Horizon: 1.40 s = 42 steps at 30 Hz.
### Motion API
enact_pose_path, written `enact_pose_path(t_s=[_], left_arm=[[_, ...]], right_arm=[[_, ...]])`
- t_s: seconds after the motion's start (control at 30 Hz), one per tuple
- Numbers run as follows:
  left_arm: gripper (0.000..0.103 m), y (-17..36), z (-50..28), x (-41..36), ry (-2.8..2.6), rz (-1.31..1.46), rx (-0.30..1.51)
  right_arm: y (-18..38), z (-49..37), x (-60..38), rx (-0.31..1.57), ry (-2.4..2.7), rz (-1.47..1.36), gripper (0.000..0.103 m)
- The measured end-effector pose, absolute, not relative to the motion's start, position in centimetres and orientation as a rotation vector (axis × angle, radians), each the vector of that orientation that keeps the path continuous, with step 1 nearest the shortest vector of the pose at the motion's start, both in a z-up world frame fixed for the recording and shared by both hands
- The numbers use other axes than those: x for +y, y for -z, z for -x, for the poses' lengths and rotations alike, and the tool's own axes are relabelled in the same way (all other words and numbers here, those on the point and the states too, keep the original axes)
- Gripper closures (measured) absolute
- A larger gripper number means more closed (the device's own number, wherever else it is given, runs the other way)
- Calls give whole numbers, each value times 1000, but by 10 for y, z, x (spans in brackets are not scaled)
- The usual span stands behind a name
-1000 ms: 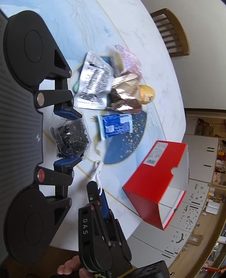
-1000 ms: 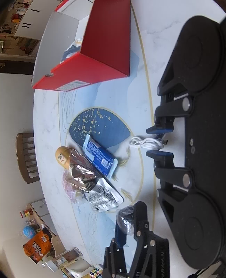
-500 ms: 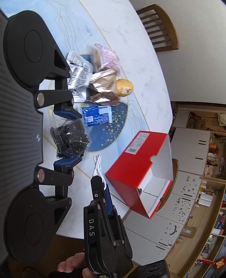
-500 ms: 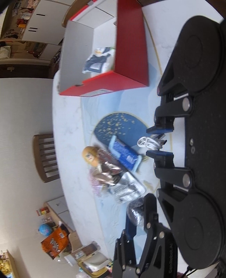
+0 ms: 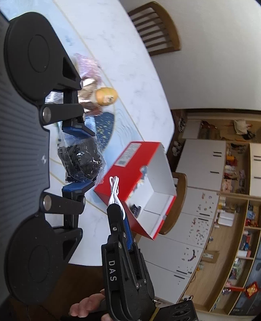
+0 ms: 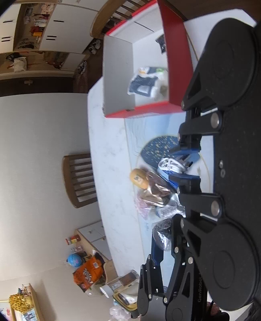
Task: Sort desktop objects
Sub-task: 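Carry the dark bag and white cable into the red shoebox with both tools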
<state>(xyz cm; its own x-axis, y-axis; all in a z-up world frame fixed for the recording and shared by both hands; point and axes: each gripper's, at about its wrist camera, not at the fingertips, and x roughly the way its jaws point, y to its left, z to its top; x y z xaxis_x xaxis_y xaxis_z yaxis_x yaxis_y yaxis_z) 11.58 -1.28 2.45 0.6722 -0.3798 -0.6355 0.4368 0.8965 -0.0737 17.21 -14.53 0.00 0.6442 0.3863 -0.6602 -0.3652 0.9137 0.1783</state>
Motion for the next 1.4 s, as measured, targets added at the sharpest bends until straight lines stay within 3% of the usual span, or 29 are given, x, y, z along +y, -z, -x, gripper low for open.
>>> enact_pose_path(t_s=[0.57, 1.4], left_arm=[[59, -57, -146, -67, 515, -156, 601], [59, -24, -235, -177, 558, -208, 684]], right_arm=[[-30, -199, -205, 678, -389, -50, 85], [15, -277, -313, 740, -341, -93, 85]])
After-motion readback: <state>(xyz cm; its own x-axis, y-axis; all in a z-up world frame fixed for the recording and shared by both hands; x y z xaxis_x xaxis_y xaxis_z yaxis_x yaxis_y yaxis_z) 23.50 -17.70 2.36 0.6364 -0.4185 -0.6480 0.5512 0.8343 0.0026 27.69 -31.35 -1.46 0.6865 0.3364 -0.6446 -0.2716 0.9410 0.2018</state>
